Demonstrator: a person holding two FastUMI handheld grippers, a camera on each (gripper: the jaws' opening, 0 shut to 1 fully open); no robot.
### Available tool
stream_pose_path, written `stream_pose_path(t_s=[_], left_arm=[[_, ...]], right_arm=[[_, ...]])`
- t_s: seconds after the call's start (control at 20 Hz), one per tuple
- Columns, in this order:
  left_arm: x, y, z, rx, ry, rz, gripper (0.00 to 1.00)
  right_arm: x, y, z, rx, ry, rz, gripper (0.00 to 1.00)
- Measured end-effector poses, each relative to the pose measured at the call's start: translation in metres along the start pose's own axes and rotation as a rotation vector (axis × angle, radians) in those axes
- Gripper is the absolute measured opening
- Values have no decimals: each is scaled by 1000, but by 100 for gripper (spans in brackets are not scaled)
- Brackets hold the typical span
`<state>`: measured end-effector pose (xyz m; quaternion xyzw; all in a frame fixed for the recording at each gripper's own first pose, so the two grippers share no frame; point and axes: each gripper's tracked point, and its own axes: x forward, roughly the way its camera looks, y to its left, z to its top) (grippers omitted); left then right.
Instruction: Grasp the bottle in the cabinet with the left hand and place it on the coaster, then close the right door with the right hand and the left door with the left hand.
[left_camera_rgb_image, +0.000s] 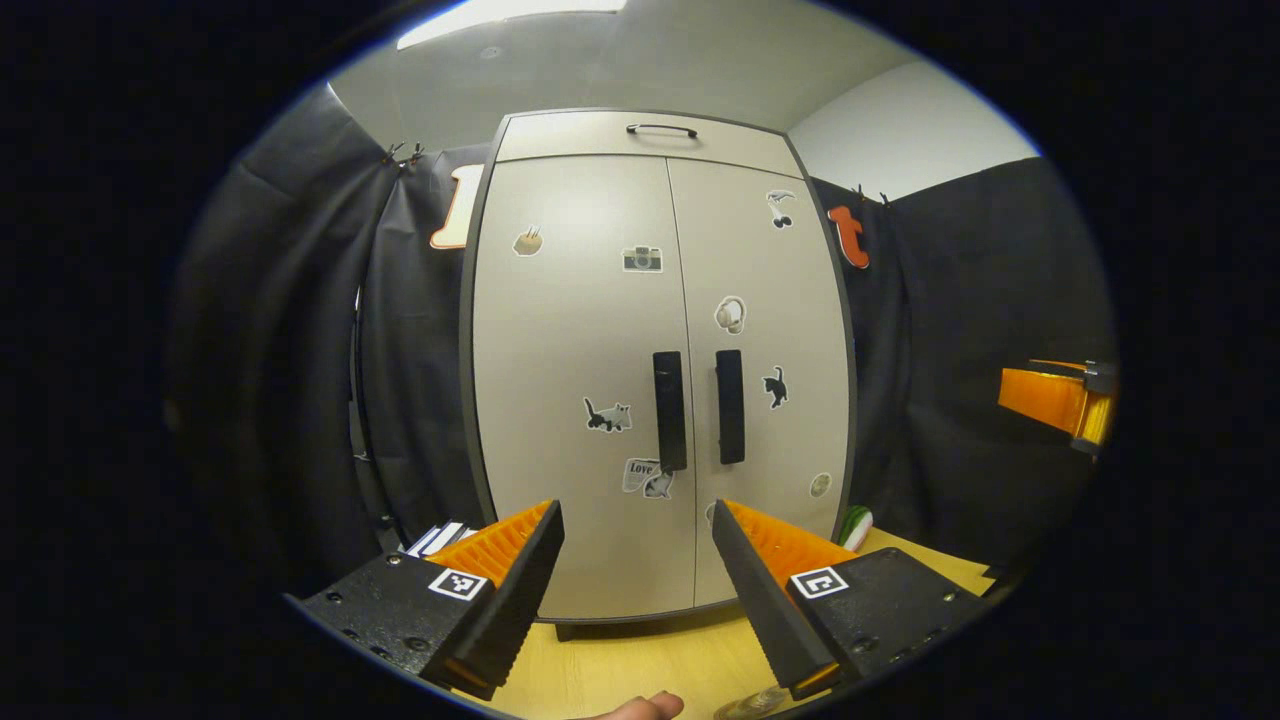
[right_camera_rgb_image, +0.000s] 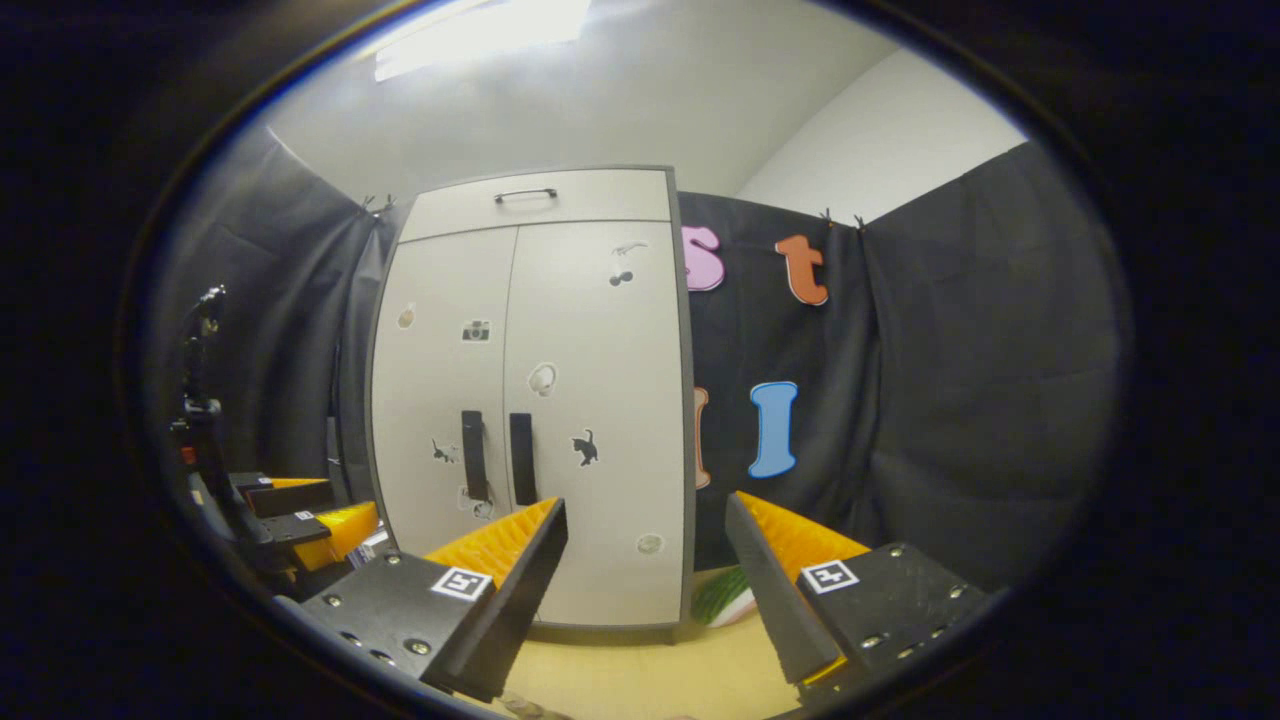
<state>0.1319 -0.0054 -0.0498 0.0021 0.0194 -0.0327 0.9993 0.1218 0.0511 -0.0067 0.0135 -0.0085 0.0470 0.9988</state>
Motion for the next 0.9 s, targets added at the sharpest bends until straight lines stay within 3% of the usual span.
stream_pose_path(t_s=[0.45,0.9], left_arm=[[-2,-6,-13,-7,10,-53,95],[0,-45,-12,21,7,-60,95]], right_arm=[[8,-1,-15,-3,7,-20,97],[-3,-39,-30,30,37,-36,97]])
